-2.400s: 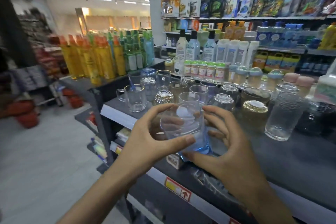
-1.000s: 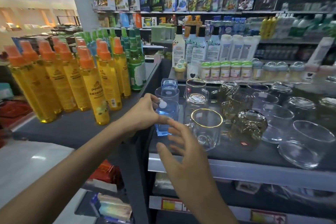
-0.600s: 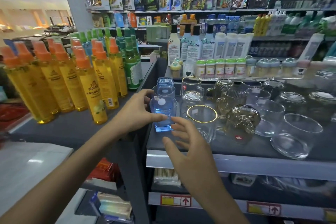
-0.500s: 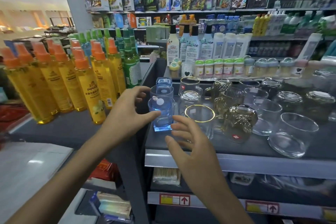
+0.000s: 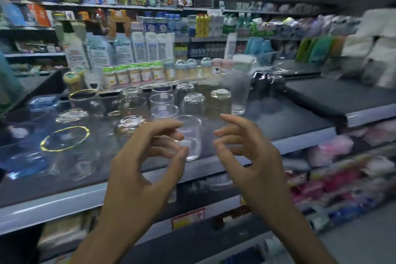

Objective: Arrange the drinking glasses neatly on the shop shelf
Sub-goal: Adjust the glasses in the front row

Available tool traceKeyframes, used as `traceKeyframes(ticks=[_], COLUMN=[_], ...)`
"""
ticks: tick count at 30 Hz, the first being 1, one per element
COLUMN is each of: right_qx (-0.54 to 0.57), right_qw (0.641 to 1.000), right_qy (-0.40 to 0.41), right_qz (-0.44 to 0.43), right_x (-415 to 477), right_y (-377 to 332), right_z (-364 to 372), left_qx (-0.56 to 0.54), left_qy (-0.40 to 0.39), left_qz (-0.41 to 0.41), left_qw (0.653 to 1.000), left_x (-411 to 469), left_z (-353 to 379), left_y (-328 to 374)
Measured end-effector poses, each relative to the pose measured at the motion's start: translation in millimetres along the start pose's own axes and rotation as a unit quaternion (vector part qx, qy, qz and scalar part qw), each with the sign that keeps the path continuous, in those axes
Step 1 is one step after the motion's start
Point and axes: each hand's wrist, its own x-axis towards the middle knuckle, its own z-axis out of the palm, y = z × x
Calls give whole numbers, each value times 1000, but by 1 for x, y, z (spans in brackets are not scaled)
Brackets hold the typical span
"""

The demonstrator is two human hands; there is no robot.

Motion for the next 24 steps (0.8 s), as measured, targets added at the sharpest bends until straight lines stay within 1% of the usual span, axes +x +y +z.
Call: traceKeyframes(ticks=[6, 12, 15, 18, 22, 24], right_qx=[-34, -76, -102, -146, -215, -254], right_qw=[995, 985, 980, 973, 956, 944], right_qy=[76, 126, 133, 144, 166, 174], right_qz=[62, 95, 103, 105, 114, 117], right_x=[8, 24, 43, 71, 120, 148], right_y=[79, 153, 187, 223, 274, 301], right_z=[-176, -303, -351, -392, -440, -462], left_qx=[-51, -42, 4, 76, 158, 209], left_qy=[-74, -151, -199, -240, -263, -278], left_qz=[10, 21, 26, 52, 76, 79], left_qw=[996, 987, 980, 966, 949, 934], left_x=[29, 66, 97, 140, 211, 247], left_z=[186, 350, 419, 483, 559, 596], left_y=[26, 31, 27, 17, -4, -17])
